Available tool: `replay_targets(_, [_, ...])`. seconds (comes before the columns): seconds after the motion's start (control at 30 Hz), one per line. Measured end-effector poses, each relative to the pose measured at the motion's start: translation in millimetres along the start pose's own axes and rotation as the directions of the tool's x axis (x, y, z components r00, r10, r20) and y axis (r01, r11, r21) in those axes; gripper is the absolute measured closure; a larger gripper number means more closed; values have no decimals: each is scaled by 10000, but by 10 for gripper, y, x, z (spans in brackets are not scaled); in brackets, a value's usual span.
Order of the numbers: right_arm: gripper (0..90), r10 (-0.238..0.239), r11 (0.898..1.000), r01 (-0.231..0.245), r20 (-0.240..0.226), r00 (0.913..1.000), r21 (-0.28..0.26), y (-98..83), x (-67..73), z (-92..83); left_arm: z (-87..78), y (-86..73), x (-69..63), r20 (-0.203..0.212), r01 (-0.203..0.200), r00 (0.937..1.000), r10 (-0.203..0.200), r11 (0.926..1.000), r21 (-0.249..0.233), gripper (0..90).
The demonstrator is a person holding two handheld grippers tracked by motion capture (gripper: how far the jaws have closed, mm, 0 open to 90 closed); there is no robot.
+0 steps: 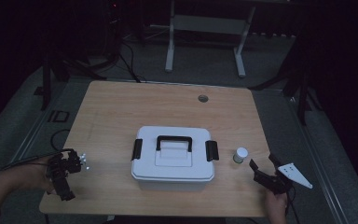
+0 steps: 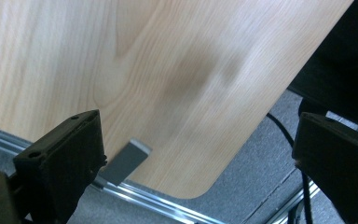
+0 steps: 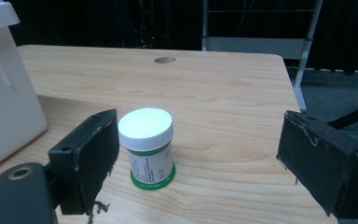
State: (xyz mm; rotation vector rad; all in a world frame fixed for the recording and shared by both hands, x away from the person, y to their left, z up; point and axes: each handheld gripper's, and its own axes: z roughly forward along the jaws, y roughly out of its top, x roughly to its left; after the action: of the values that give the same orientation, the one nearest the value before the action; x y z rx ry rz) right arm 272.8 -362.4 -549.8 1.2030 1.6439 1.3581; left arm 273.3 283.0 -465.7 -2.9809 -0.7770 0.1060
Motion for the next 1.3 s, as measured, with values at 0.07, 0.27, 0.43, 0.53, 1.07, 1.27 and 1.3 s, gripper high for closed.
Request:
replay_targets(0.07, [121,36,10000,-36,3,10000,1,0,-4,-2,-63,45,3,27,-23,10000,24,9999,-126,20])
replay_targets(0.27, [116,124,9997,-125,64,9999,198,7,2,8,-257,190,0,41,-221,9997,222,9992,-333,20])
replay_targets(0.43, [116,169,9997,-166,-184,9997,182,10,4,1,-419,322,9,59,-416,9991,419,9979,-502,21])
replay_targets(0.53, [116,192,9996,-187,-236,9995,193,10,3,2,-494,416,10,-30,-406,9992,405,9981,-462,20])
replay_targets(1.07, [117,194,9994,-175,-613,9979,313,14,20,5,-975,946,-113,-410,-1548,9876,1517,9838,-903,34])
replay_targets(1.27, [116,168,9993,-145,-689,9975,337,13,19,6,-1089,1164,-161,-454,-1954,9804,1918,9759,-974,40])
replay_targets(1.3, [117,158,9993,-134,-713,9973,349,13,19,6,-1097,1189,-165,-466,-2005,9794,1967,9747,-991,40])
